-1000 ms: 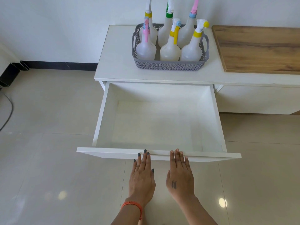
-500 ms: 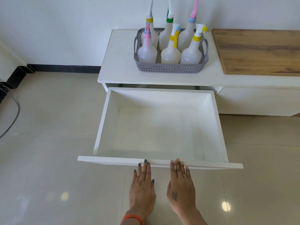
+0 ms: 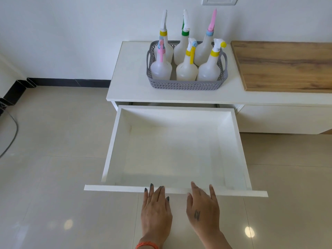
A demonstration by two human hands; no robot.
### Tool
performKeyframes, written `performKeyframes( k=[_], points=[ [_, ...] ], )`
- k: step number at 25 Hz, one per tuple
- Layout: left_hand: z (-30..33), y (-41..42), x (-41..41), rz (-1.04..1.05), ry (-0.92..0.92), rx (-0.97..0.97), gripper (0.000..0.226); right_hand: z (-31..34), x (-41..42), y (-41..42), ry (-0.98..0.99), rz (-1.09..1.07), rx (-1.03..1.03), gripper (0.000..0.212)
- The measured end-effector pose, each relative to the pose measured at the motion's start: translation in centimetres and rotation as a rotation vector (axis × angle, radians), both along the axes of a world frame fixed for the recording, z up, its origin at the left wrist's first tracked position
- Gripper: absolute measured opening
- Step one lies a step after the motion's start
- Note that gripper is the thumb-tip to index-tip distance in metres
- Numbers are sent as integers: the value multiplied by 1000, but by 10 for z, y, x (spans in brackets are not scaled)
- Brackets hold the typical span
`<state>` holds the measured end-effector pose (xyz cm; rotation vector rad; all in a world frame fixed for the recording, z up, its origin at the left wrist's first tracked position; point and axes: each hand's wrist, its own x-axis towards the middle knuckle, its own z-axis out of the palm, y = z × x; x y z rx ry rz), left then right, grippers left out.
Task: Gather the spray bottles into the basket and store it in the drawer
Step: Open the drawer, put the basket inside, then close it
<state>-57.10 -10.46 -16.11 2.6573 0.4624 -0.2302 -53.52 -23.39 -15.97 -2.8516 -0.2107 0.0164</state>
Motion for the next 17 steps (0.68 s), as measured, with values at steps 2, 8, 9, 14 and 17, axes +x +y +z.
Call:
performKeyframes(
  k=[2,8,9,14,17],
  points=[
    [2,11,20,8,-4,7,46,8,21,1,42,-60,41,30],
    [22,67,105,81,-53,-30,43,36,115,0,2,-175,41,37],
    [28,78,122,92,-72,-35,43,43,133,-1,-9,-202,46,38],
    [61,132,212,112,-171,-58,43,77,224,-14,-102,-356,116,47],
    [75,153,270,129,-227,-92,43,93,282,-28,-134,-382,165,56]
  ],
)
